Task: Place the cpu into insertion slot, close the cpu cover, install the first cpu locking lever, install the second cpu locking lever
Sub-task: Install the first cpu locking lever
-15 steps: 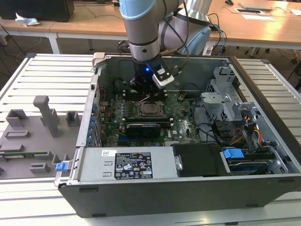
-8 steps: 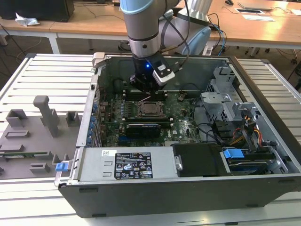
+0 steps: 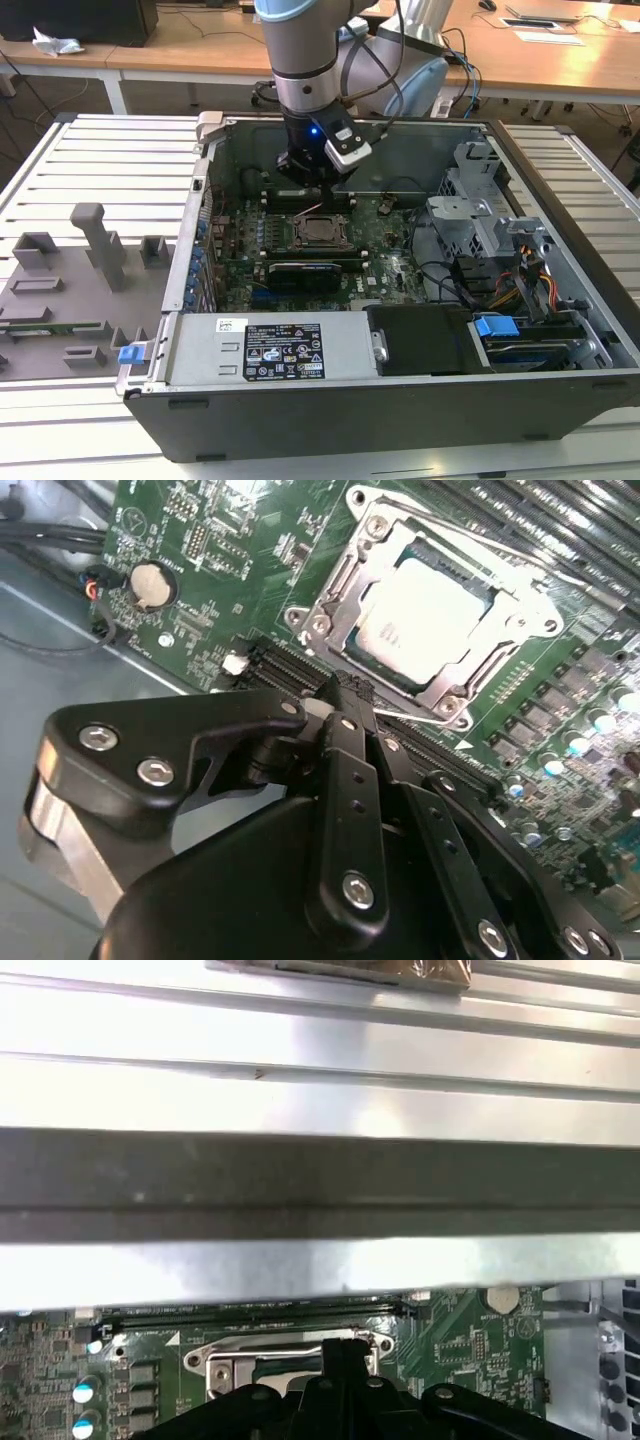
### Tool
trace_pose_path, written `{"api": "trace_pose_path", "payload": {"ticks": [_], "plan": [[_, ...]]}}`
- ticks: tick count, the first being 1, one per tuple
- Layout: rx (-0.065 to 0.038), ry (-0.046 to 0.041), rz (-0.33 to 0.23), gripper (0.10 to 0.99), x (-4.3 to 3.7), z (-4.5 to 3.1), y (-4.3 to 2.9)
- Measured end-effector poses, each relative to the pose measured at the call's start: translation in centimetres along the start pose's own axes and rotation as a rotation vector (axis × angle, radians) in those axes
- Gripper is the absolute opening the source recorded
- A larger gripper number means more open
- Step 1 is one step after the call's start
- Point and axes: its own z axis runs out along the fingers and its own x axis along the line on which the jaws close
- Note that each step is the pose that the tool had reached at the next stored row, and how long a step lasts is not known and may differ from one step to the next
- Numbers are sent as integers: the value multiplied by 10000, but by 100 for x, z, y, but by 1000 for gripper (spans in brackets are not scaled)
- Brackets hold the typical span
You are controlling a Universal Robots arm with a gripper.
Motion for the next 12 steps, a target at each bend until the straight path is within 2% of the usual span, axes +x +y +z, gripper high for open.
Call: {"api": "trace_pose_path", "payload": {"ticks": [2, 8, 11, 12], "plan": [[-4, -73, -4, 106, 6, 12, 7], [6, -85, 29, 106, 28, 100, 3], [163, -125, 725, 106, 39, 150, 43], [166, -126, 742, 106, 40, 154, 44]]}}
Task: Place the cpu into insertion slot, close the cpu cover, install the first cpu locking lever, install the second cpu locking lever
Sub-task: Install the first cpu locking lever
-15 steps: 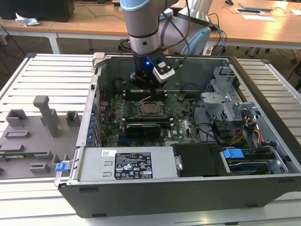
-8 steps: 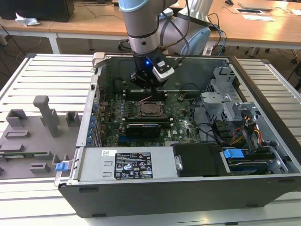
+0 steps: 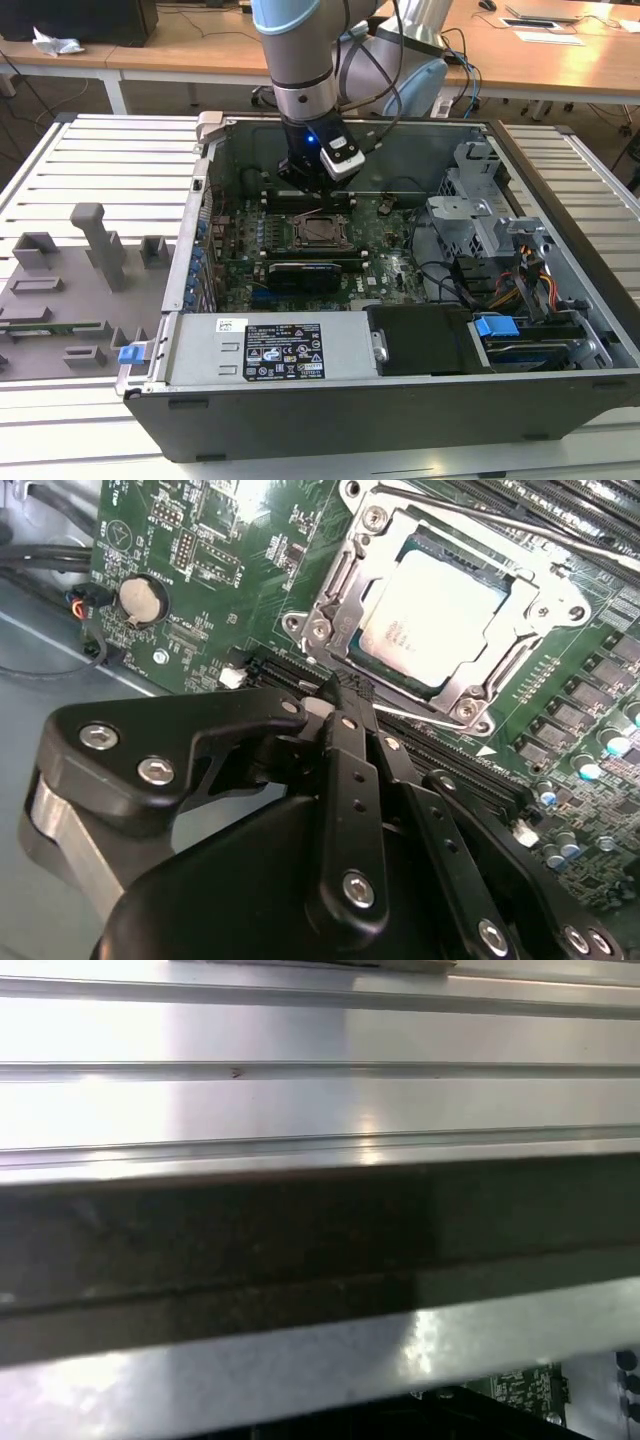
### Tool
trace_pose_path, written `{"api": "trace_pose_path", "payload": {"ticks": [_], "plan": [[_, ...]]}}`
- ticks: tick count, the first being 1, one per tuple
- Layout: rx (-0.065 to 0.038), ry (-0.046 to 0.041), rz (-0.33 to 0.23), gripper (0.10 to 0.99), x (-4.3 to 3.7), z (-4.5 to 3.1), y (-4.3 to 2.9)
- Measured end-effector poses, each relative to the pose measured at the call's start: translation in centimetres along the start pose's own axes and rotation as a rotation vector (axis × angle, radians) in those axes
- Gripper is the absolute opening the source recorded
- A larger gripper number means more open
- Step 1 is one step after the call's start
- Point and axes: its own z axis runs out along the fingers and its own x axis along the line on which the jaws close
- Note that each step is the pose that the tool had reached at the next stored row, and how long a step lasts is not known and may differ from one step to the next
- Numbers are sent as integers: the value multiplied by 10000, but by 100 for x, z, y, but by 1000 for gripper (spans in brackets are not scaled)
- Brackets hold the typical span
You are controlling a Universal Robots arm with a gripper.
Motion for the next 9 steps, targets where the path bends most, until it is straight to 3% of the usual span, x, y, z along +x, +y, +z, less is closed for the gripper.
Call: {"api": "trace_pose_path", "payload": {"ticks": [3, 5, 6, 9], "plan": [[-77, 6, 21, 106, 3, 13, 0], [-174, 10, 44, 106, 5, 21, -1], [-283, 4, 67, 106, 7, 28, -1], [-324, 1, 79, 106, 9, 40, -2]]}}
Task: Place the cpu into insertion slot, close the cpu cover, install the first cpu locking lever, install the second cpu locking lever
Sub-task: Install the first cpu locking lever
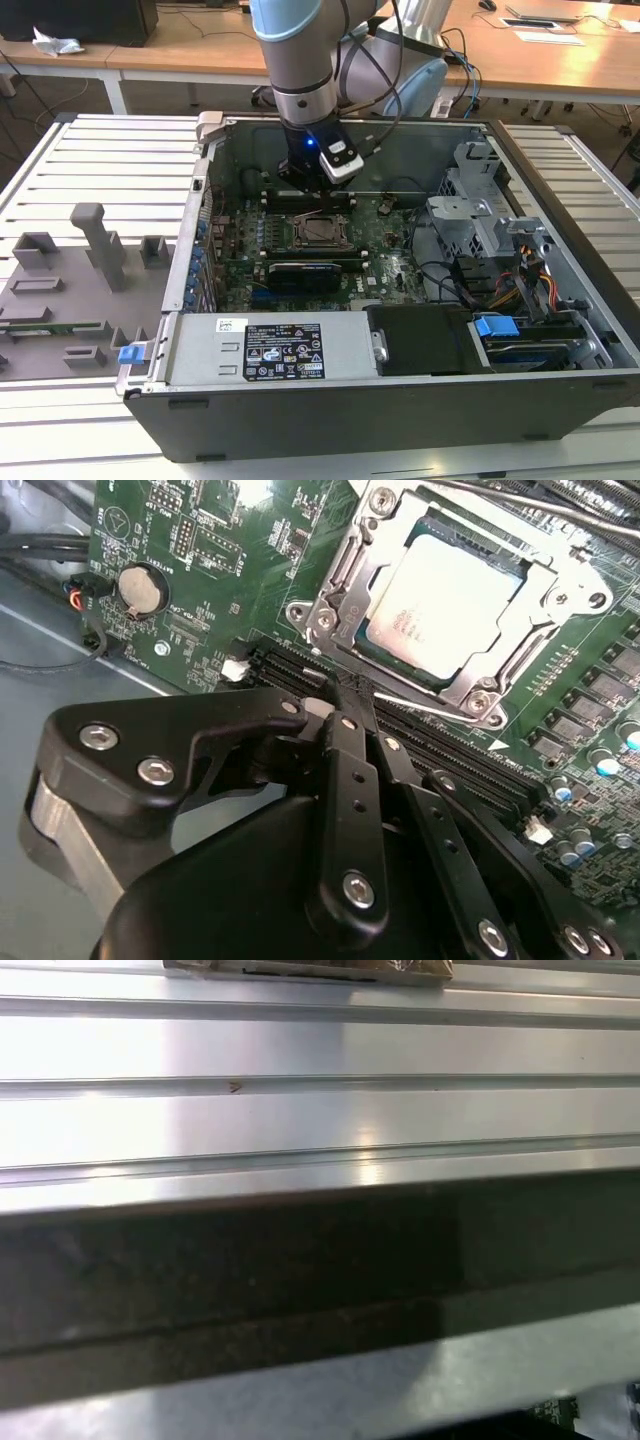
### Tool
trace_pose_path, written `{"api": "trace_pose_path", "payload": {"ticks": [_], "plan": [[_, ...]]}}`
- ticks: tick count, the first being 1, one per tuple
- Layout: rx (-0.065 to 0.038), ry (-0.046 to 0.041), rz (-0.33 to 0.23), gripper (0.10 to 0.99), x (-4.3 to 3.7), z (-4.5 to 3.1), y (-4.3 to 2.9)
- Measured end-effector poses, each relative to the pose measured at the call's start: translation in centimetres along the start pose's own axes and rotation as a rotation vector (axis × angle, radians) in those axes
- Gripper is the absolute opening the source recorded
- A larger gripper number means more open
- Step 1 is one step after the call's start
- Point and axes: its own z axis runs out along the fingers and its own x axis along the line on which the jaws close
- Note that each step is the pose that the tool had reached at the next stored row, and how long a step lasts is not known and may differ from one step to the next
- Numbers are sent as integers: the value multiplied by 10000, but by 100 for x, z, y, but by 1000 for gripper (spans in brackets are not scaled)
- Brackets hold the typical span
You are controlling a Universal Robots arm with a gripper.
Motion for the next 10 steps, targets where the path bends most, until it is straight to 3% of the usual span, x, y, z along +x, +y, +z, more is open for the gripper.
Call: {"api": "trace_pose_path", "payload": {"ticks": [3, 10], "plan": [[-99, 8, 57, 106, 6, 26, -4], [-75, -5, 193, 106, 11, 58, -26]]}}
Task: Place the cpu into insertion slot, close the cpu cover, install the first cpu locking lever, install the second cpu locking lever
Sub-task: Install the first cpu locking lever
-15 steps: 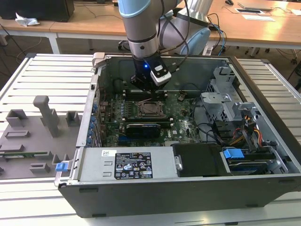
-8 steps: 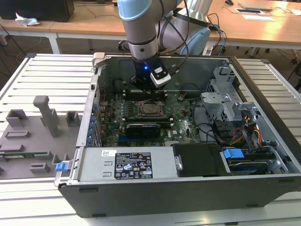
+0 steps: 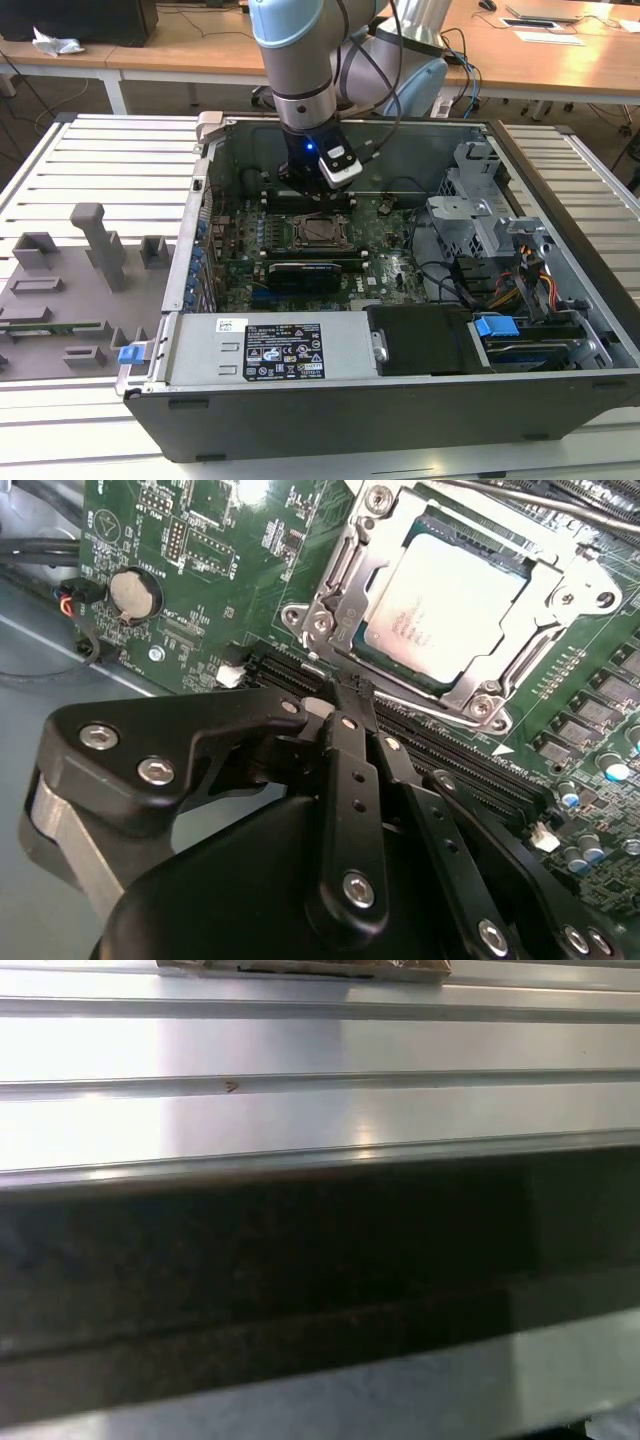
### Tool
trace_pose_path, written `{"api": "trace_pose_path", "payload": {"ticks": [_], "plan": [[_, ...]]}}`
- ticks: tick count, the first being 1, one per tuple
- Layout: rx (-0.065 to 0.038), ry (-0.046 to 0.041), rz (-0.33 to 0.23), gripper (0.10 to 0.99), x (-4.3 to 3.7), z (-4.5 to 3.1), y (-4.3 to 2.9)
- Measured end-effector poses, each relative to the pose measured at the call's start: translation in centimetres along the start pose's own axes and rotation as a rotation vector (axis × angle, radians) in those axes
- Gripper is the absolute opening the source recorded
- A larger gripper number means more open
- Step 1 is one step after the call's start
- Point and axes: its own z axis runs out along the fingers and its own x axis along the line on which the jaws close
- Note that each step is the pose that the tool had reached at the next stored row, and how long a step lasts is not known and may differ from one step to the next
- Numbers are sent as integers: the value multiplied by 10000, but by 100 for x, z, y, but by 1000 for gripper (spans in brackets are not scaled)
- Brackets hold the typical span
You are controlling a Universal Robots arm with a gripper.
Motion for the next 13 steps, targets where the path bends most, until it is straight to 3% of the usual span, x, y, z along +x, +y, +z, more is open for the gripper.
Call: {"api": "trace_pose_path", "payload": {"ticks": [13], "plan": [[54, -24, 228, 106, 11, 74, -58]]}}
